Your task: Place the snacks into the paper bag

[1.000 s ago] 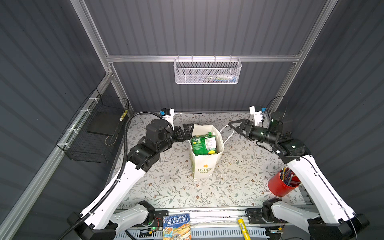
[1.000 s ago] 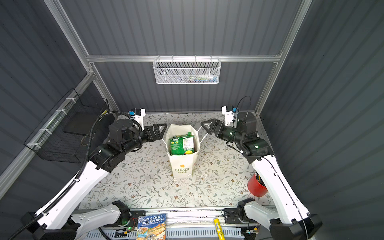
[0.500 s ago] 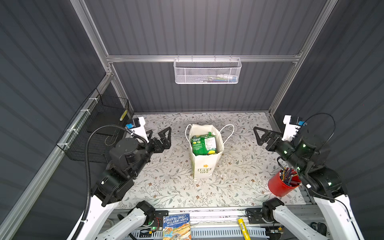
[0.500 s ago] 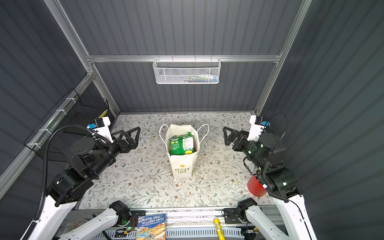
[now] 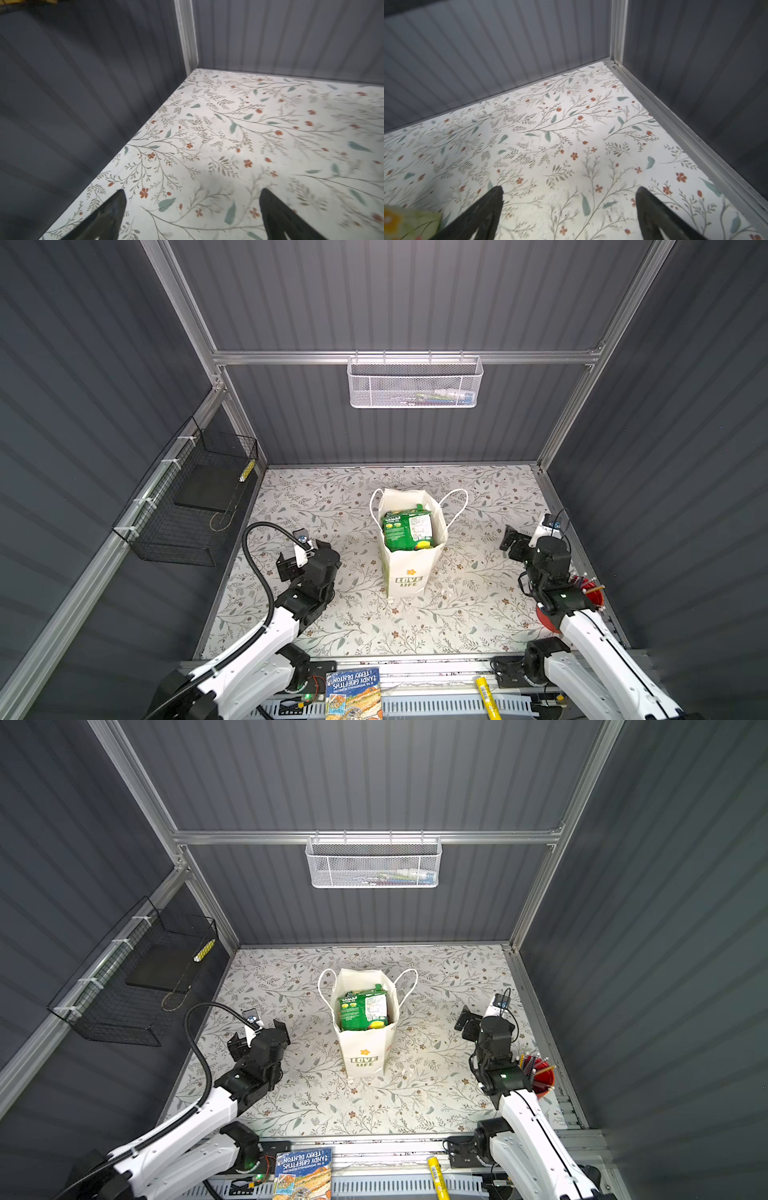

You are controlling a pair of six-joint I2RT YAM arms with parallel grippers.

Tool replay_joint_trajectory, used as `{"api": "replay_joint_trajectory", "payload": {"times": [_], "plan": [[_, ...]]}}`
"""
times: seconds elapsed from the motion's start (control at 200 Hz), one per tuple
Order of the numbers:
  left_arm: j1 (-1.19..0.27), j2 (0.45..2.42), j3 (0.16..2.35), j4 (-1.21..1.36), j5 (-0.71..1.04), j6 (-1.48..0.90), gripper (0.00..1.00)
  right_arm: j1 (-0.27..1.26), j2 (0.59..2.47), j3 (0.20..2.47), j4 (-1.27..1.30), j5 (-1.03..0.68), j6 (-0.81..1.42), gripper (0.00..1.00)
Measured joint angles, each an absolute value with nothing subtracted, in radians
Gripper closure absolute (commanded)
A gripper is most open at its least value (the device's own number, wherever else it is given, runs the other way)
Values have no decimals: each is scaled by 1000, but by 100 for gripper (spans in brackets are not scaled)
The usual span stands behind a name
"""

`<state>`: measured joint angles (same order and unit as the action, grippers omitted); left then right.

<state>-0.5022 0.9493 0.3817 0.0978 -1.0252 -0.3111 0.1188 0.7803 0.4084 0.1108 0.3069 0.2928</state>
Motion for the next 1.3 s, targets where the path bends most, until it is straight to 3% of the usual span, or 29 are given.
{"api": "replay_joint_trajectory", "payload": {"times": [0.29, 0.62, 0.81, 0.915, 1.141, 1.301], "plan": [[-323, 1324, 305, 538, -951, -172, 0, 31, 1137, 203, 636, 337, 208, 1], [-282, 1473, 270, 954, -832, 16, 0, 29, 1343, 228, 966, 295, 88, 1], [-229, 1517, 267, 1032, -749, 13, 0, 25, 1469, 231, 1071, 245, 47, 1], [-159, 1629, 236, 1238, -675, -16, 0, 17, 1465, 243, 1068, 198, 36, 1], [-132, 1691, 290, 1211, -524, -21, 0, -23, 1467, 280, 1065, 92, 32, 1], [-98, 1710, 427, 1040, -446, -36, 0, -39, 1467, 291, 1028, 35, 33, 1]]}}
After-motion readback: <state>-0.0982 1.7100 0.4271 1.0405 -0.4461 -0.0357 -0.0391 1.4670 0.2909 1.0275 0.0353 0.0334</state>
